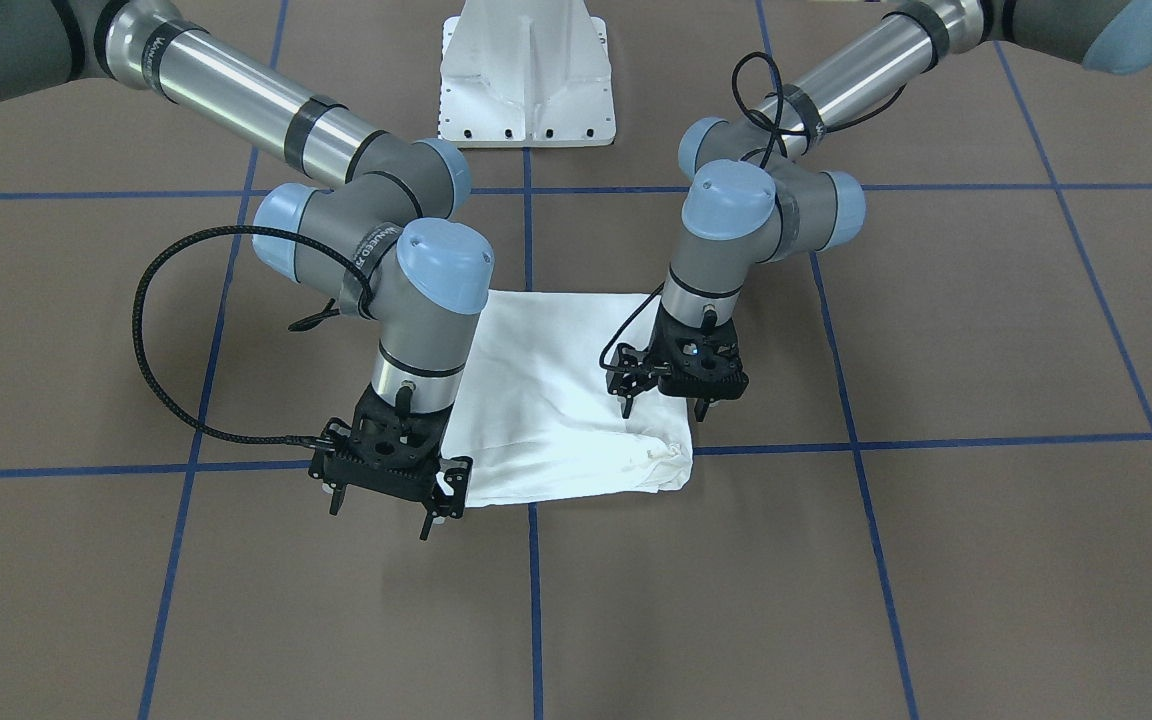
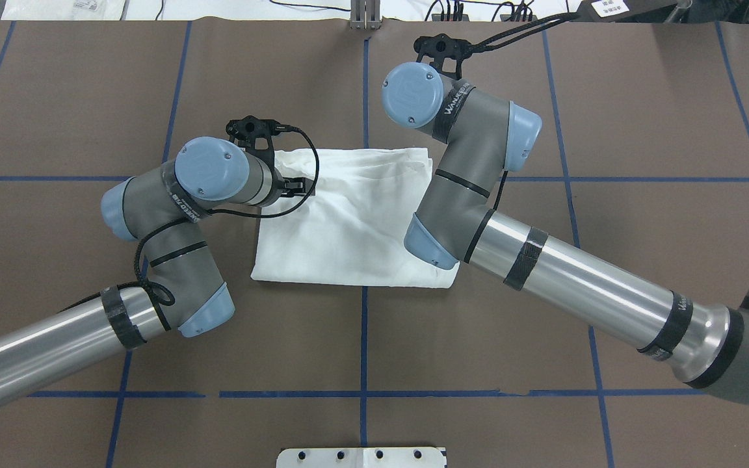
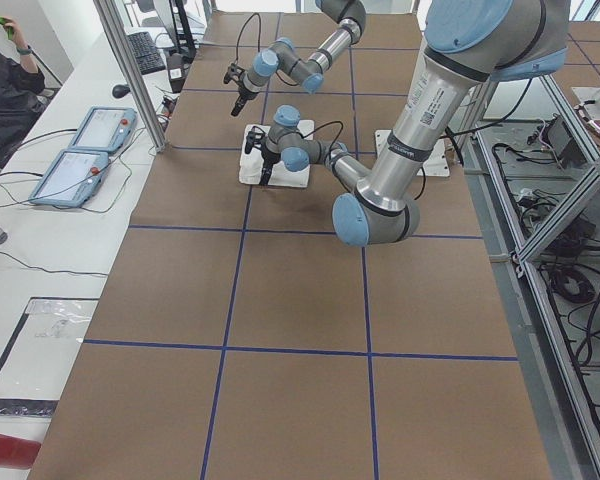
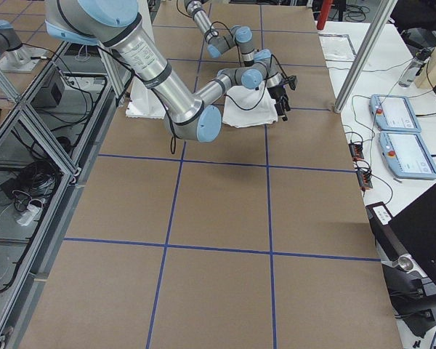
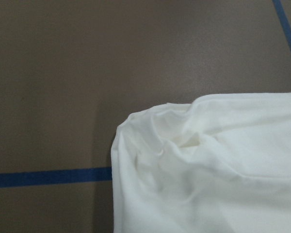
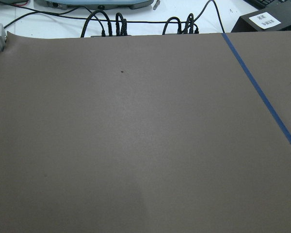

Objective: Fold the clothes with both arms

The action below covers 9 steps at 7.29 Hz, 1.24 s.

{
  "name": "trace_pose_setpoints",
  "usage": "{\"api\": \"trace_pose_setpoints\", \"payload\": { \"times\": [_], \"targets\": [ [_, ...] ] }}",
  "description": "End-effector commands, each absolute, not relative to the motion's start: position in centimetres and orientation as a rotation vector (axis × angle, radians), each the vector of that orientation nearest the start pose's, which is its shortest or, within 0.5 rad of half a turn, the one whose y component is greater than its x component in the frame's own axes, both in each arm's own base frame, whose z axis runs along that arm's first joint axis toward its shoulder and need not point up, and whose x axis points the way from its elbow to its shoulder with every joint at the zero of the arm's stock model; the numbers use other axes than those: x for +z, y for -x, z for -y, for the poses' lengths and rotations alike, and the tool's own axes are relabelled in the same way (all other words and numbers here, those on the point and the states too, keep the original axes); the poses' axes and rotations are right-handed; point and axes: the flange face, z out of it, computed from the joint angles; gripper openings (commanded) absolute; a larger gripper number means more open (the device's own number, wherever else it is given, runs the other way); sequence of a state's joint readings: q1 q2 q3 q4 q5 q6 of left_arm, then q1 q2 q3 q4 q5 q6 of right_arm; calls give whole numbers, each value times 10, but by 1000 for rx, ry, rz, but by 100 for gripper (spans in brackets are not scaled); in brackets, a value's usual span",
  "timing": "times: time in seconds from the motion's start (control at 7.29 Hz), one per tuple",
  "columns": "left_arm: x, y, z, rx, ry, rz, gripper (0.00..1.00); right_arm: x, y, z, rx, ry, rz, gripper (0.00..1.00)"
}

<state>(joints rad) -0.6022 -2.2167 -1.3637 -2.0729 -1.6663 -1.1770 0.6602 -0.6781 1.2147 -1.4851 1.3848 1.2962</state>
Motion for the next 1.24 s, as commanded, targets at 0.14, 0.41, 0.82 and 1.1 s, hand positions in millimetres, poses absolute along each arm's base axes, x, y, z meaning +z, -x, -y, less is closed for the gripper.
{"api": "trace_pose_setpoints", "payload": {
  "times": [0.14, 0.41, 0.82, 1.1],
  "targets": [
    [334, -534, 598, -273, -414, -773, 100, 260, 543, 613, 429, -438, 466, 100],
    [359, -514, 658, -308, -447, -735, 100, 263, 543, 612, 430, -437, 464, 100],
    [333, -496, 664, -289, -489, -777, 100, 248, 538, 608, 431, -449, 496, 100],
    [318, -493, 655, -250, -464, -824, 100, 245, 539, 604, 417, -421, 520, 100]
  ]
}}
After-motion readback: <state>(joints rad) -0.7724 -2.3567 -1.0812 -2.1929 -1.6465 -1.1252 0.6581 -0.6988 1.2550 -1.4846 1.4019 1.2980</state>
